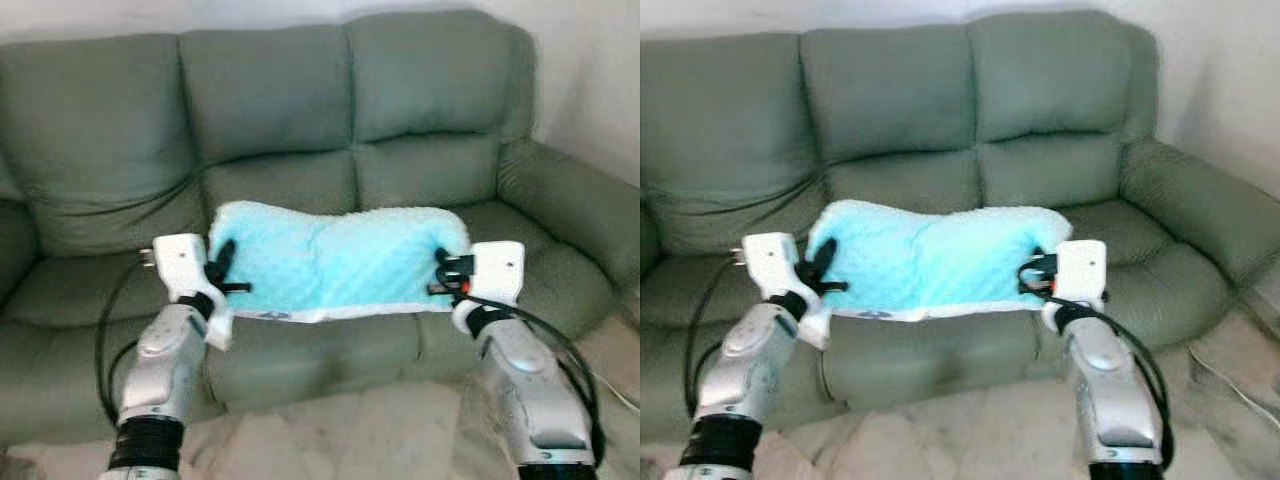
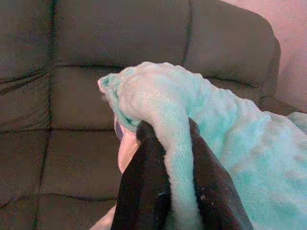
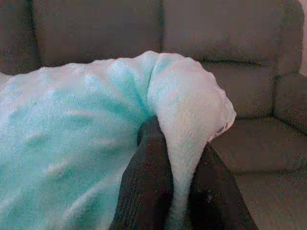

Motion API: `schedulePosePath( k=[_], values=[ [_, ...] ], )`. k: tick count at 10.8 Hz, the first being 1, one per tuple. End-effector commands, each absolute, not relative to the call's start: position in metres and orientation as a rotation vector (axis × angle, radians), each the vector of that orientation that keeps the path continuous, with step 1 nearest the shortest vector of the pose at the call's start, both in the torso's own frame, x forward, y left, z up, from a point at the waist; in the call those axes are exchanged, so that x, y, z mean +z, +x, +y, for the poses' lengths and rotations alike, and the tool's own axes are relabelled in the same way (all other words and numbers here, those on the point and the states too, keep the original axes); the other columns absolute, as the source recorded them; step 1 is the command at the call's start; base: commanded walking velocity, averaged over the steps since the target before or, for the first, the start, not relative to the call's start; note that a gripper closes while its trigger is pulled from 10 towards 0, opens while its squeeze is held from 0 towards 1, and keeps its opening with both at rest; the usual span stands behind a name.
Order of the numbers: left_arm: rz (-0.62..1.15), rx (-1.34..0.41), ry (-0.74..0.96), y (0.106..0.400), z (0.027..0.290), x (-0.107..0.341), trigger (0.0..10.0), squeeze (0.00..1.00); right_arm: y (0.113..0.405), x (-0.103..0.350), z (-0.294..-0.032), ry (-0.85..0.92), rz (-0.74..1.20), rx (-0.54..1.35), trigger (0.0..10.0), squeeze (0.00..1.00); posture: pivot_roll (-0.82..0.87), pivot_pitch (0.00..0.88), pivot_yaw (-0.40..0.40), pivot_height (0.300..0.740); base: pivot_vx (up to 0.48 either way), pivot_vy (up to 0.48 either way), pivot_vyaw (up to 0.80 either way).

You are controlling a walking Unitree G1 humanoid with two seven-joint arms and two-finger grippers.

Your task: Move the pillow to the sofa

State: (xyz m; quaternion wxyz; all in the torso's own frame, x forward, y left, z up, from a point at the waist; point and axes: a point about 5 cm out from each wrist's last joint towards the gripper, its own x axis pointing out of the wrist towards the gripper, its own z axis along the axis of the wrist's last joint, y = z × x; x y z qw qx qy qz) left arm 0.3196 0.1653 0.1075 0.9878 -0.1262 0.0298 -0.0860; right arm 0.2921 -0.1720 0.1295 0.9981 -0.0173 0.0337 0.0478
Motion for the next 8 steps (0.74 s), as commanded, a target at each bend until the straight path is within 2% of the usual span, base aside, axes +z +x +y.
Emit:
schedulePosePath(
  k=[1, 8],
  values=[
    [0.042, -0.162, -0.244, 0.3195, 0.1713, 0.1127, 10.0, 0.0, 0.2929, 0.1341, -0.1665, -0.035, 0.041, 0.119, 10.0, 0.0, -0.19, 0.0, 0.018, 0.74, 0.382, 0.0, 0.0],
    [0.055, -0.167, -0.25, 0.3175, 0.1698, 0.1102, 10.0, 0.0, 0.2919, 0.1335, -0.1669, -0.042, 0.045, 0.123, 10.0, 0.0, -0.19, 0.0, 0.014, 0.74, 0.374, 0.0, 0.0]
  ],
)
